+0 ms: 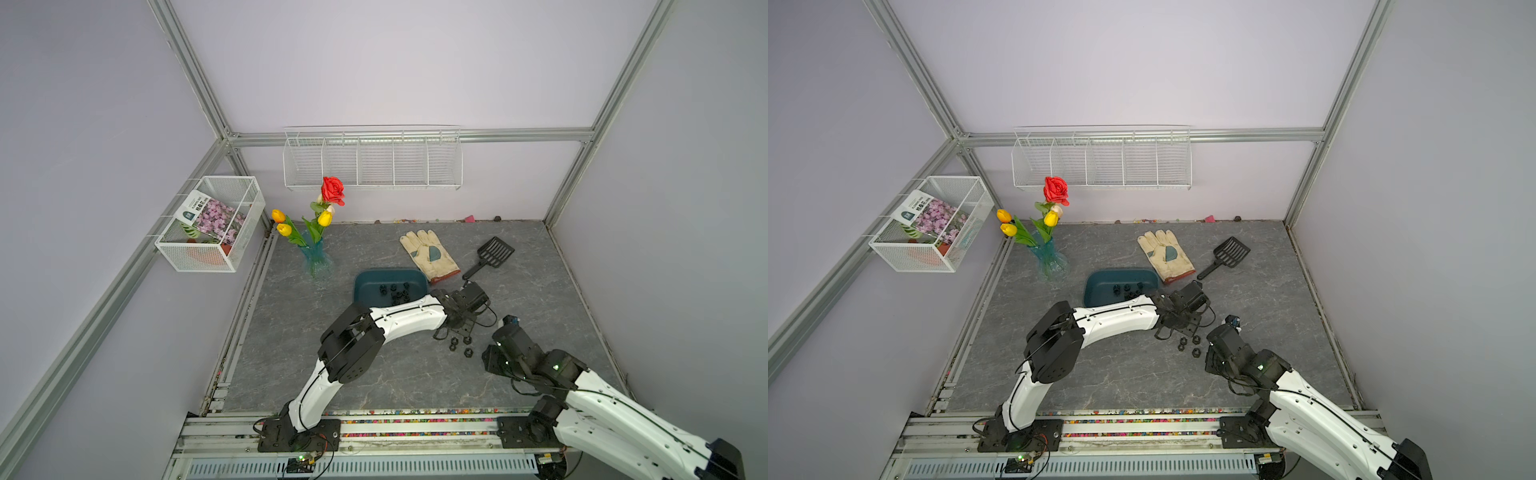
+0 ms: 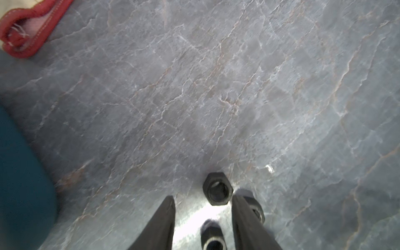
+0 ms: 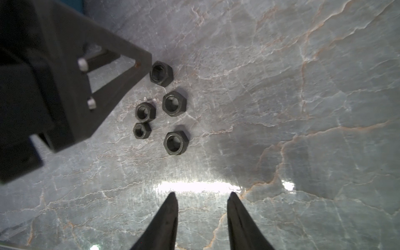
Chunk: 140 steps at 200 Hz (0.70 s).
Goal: Put the nuts on the desktop into the storage box
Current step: Pick up the nut from the center of the board.
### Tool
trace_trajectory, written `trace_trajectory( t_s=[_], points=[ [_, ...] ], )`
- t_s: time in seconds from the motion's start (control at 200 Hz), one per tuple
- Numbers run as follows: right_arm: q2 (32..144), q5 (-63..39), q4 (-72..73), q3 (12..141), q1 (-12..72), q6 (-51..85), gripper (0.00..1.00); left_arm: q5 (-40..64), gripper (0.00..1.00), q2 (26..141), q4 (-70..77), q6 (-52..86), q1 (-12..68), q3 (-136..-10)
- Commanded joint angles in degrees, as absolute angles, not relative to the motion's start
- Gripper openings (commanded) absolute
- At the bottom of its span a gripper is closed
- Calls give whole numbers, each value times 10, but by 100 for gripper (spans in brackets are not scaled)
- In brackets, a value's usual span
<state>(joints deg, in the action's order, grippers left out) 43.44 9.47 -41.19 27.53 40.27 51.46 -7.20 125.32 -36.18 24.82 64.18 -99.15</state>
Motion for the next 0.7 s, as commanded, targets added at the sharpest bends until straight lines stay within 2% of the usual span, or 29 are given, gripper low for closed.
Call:
trace_trajectory(
  t_s=[0.0,0.695],
  points=[
    [441,88,-400,262,406,521,41,-60,46,1277,-374,254,645,-1013],
    [461,87,-384,270,407,503,41,-55,45,1320,-392,260,648,-1041]
  ],
)
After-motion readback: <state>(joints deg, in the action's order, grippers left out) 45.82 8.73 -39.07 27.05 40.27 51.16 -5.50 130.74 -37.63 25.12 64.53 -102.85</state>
